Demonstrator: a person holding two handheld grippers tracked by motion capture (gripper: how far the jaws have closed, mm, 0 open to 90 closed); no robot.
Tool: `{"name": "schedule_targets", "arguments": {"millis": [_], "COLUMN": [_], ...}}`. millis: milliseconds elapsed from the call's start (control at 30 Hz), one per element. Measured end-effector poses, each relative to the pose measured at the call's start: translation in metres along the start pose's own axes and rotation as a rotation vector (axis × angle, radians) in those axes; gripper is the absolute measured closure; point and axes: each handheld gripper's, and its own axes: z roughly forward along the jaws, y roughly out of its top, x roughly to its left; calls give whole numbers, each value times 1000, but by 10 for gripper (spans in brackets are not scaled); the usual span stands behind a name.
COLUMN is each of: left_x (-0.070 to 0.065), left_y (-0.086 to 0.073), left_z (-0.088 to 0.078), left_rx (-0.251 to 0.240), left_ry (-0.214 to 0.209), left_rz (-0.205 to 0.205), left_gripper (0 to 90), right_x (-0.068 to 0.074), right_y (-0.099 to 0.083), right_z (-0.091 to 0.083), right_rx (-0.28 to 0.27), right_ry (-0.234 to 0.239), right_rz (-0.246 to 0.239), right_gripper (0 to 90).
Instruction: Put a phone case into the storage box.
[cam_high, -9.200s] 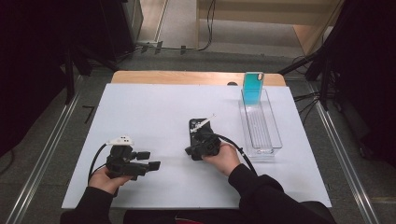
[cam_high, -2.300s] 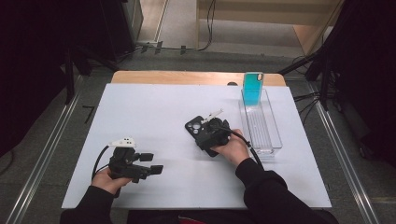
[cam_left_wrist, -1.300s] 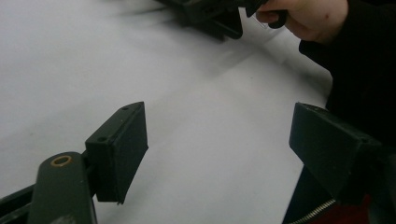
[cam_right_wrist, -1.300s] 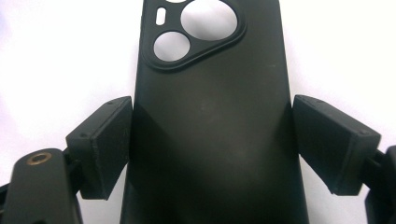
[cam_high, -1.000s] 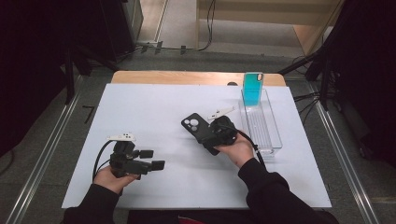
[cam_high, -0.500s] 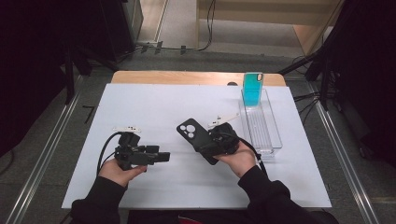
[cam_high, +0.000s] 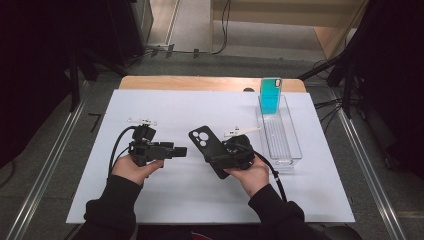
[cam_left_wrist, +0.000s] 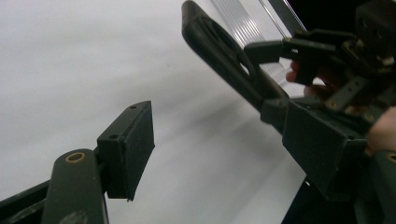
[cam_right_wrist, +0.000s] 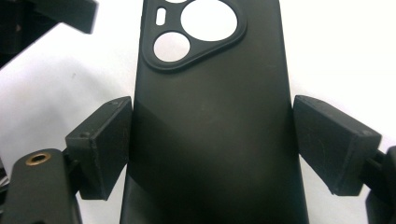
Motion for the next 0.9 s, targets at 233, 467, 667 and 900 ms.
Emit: {"name": "schedule_targets", "arguments": {"millis": [233, 467, 667, 900], "left_x": [2, 7, 8, 8], "left_y": [11, 18, 23, 27], "left_z": [8, 18, 27, 36], "left_rx": [-12, -44, -56, -72], "left_ry": [39, 61, 72, 79], "left_rz": [-22, -55, -61, -78], "left_gripper": [247, 247, 269, 319], "right_x": [10, 17, 21, 24], "right_y": [0, 0, -1, -3], "right_z": [7, 12, 15, 19], "right_rx": [-29, -60, -101, -128], "right_ry": [-2, -11, -20, -6], "right_rz": [39, 53, 78, 103], "right_gripper": [142, 140, 138, 136]}}
